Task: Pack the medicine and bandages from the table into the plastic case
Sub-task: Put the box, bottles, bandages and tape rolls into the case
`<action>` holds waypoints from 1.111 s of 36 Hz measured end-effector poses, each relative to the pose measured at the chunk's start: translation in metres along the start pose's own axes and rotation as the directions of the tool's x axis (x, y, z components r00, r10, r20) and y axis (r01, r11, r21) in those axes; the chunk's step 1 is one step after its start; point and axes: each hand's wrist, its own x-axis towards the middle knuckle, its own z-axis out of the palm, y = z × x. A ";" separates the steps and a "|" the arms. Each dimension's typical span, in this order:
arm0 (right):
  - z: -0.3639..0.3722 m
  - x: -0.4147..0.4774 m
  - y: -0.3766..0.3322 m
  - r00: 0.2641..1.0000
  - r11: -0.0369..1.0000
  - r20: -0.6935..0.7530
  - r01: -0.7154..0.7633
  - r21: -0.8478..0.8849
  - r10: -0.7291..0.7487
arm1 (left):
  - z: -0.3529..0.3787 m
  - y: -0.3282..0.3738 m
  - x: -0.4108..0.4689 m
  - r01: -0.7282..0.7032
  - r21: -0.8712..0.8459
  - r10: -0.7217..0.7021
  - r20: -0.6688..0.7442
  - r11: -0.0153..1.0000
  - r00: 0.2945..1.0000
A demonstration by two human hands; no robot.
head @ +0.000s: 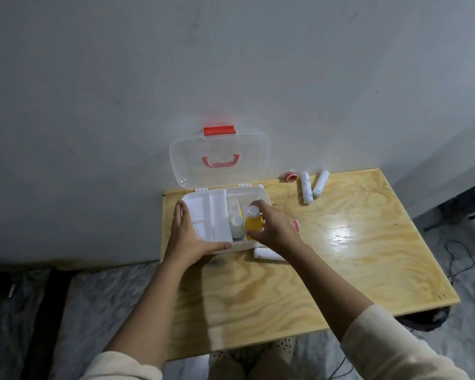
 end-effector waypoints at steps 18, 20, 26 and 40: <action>-0.004 0.001 0.000 0.994 0.995 0.083 -0.062 -0.080 0.069 | -0.001 0.000 0.000 0.005 -0.014 -0.005 0.010 1.000 1.000; -0.005 0.000 -0.001 0.997 0.996 0.062 -0.049 -0.071 0.054 | -0.001 -0.001 0.001 0.005 -0.020 -0.005 0.013 1.000 1.000; -0.005 -0.003 -0.006 0.999 0.996 0.030 -0.040 -0.075 0.043 | 0.000 0.000 0.002 -0.006 -0.022 0.007 0.002 1.000 1.000; -0.001 -0.008 -0.006 0.998 0.998 -0.046 -0.053 -0.026 0.052 | 0.004 -0.002 0.004 -0.023 -0.041 0.021 -0.043 0.999 0.999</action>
